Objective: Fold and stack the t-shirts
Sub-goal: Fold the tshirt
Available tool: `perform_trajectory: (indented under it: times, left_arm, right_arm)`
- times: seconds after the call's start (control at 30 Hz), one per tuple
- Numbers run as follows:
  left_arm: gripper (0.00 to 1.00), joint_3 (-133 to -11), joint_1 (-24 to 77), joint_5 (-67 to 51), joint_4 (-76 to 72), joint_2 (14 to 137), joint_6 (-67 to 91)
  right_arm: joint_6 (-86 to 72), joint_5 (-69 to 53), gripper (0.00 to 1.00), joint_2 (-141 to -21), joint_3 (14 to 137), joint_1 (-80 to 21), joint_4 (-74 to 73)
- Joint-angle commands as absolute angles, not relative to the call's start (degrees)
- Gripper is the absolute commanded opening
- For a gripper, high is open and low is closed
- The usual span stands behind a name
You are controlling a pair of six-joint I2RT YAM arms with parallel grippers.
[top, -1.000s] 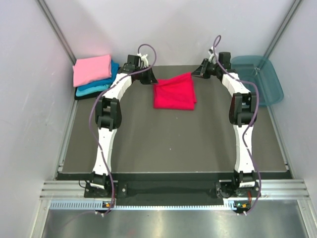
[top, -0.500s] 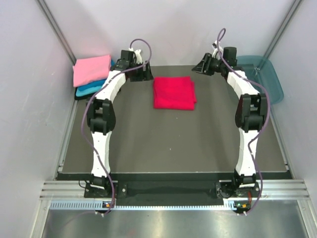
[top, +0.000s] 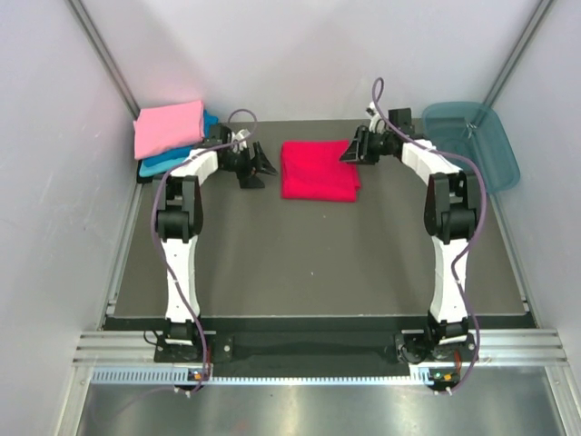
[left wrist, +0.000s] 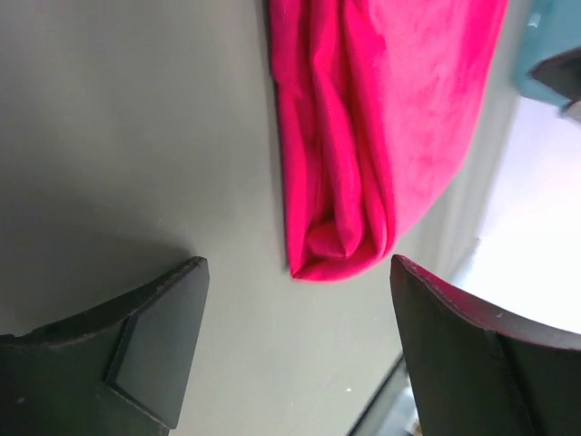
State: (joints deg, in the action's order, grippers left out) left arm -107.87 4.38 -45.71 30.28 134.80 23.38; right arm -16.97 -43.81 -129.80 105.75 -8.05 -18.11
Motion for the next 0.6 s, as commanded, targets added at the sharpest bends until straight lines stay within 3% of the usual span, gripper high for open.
perform_trajectory:
  times: [0.0,0.3,0.57]
  left_arm:
    - [0.86,-109.1,4.6,-55.4,21.3,138.1,30.4]
    - [0.87,-112.8,6.8,-58.4,14.5,145.0,35.0]
    - [0.75,-113.1,9.8,-60.9,11.6,148.6,36.9]
  right_arm:
    - [-12.2,-41.7,0.45,-130.9,106.6,-9.3,-19.2]
    - [-9.8,-38.2,0.45,-135.0,108.6,-11.4,-21.3]
    - [-9.8,-37.4,0.45,-135.1,108.3,-11.9,-21.3]
